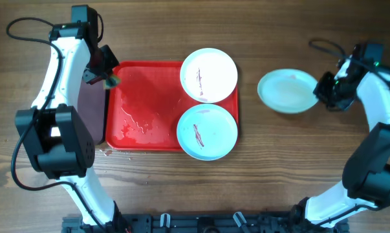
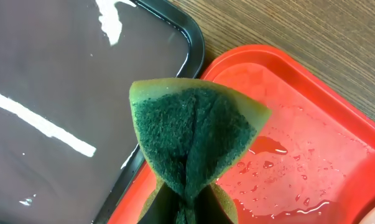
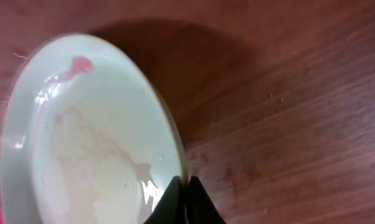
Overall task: Clean dirty plates on tray and stack at the side
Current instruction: 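Place the blue plate on the table right of the tray, then grasp the lower blue plate with the right gripper and drag it left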
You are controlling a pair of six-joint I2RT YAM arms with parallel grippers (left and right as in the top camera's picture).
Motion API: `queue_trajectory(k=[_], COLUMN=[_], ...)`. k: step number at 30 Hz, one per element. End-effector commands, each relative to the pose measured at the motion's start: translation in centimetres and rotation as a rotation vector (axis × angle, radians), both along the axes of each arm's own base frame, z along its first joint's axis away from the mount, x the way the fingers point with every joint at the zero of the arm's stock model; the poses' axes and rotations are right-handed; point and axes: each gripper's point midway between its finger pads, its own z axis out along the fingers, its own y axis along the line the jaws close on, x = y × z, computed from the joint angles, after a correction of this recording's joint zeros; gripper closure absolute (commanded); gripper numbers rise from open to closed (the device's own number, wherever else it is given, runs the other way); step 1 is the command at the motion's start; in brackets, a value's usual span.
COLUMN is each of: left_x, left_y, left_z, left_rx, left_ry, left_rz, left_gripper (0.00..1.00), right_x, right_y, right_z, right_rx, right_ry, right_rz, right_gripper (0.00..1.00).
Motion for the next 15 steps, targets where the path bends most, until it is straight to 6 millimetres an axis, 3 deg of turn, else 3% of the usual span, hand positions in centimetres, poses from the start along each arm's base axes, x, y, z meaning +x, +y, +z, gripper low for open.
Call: queue_trajectory(k=[1, 4, 8, 13, 15], left_x=[-0.2, -0.1, -0.1, -0.1, -0.2], left_y=[-0.2, -0.2, -0.2, -0.2, -0.2], left_z=[0.3, 0.3, 0.3, 0.3, 0.3], left_rx=[-0.007, -0.007, -0.007, -0.007, -0.007], left_ry=[-0.006, -0.006, -0.006, -0.006, -0.006], left_rz=[0.006, 0.007, 0.007, 0.007, 0.007], left_gripper=[0.96, 0.96, 0.96, 0.96, 0.96], right_x=[-0.9, -1.5, -1.0, 1.3, 3.0], right_y=[0.6, 0.8, 2.1, 3.9, 4.8], right_z=[-1.3, -2.0, -1.2, 2.7, 5.1], right_rx=[-0.015, -0.014, 0.046, 0.137, 0.12], right_ry=[0.003, 0.015, -0.012, -0.095, -0.143], right_rz=[0.015, 0.018, 0.092, 0.192, 0.25], right_gripper=[0.96, 0.94, 0.7, 0.6, 0.6])
